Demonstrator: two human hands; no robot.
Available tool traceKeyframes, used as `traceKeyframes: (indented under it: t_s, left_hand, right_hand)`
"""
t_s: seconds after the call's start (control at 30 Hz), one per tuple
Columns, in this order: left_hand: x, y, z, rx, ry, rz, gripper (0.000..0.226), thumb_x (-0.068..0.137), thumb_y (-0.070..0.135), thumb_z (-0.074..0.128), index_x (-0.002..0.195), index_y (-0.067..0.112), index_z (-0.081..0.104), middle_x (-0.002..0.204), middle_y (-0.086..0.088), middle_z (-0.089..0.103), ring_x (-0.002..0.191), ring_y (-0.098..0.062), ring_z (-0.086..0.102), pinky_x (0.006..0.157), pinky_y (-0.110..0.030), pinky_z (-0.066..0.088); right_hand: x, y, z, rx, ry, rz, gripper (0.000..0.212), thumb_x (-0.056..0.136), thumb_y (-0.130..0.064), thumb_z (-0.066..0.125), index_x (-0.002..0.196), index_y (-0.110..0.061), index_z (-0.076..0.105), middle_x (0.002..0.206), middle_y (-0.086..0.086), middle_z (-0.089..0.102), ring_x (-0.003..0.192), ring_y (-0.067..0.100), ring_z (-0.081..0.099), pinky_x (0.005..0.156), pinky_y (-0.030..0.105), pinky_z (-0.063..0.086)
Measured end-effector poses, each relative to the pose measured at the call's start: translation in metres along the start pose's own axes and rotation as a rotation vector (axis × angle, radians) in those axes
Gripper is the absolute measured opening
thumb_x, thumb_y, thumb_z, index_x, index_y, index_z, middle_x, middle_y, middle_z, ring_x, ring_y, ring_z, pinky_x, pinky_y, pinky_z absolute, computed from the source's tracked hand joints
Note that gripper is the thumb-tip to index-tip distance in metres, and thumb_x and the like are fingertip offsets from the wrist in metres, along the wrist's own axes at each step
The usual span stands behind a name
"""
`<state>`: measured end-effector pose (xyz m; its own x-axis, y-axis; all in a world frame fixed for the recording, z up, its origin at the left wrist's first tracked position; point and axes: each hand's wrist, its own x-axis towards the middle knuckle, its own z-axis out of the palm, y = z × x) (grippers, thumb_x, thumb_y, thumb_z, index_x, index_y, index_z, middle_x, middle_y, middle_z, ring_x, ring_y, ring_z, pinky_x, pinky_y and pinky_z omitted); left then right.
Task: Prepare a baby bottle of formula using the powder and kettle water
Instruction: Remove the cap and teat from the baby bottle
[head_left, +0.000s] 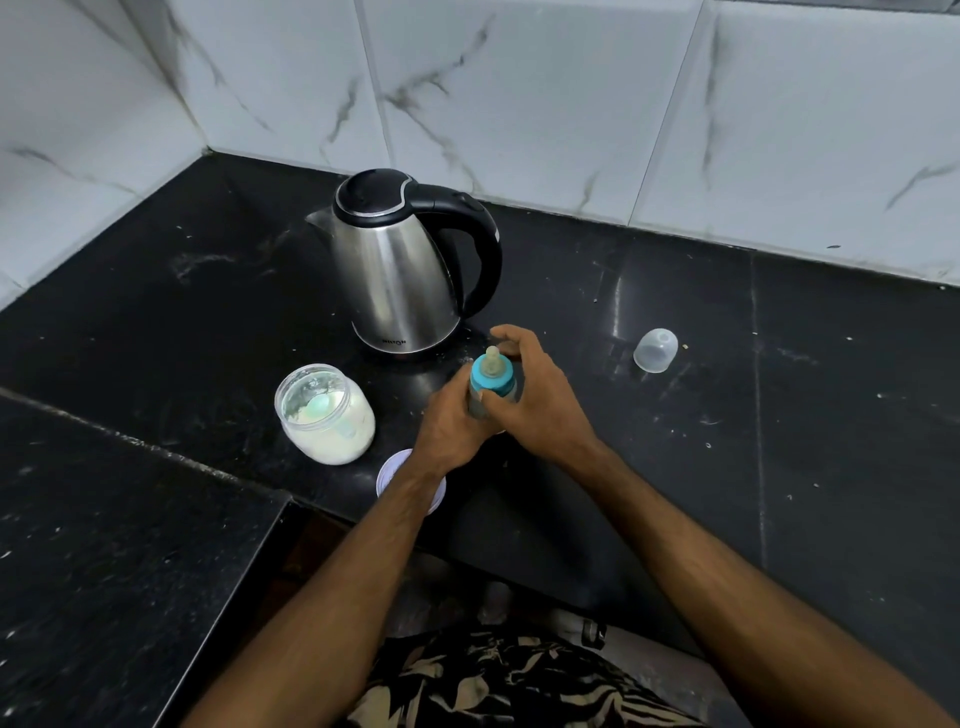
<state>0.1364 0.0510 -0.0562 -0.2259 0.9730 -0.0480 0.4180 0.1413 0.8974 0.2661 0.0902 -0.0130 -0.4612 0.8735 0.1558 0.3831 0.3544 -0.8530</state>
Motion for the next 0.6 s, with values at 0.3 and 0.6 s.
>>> traceKeyframes:
  t_s: [0.3,0.6]
  left_hand:
    - [-0.0010,0.0013,0.0001,0.000,-0.001,-0.004,0.062,0.079,0.017,0.081,0.134,0.025,0.053,0.116,0.018,0.060,0.101,0.004,0.059,0.085,-0.012,0.046]
    - [-0.0009,0.0022,0.0004,-0.008,-0.014,0.017,0.066,0.078,0.019,0.082,0.135,0.027,0.051,0.118,0.016,0.061,0.106,-0.001,0.059,0.090,-0.018,0.049]
  right_hand:
    - [0.0015,0.0018,0.0089,-0.045,0.091,-0.007,0.068,0.074,-0.023,0.080,0.133,-0.019,0.046,0.112,-0.003,0.059,0.105,0.014,0.058,0.094,0.040,0.052]
    - [0.0037,0.0014,0.0085,-0.028,0.088,0.051,0.079,0.074,-0.028,0.083,0.139,-0.018,0.040,0.114,-0.001,0.057,0.108,0.015,0.056,0.096,0.034,0.050]
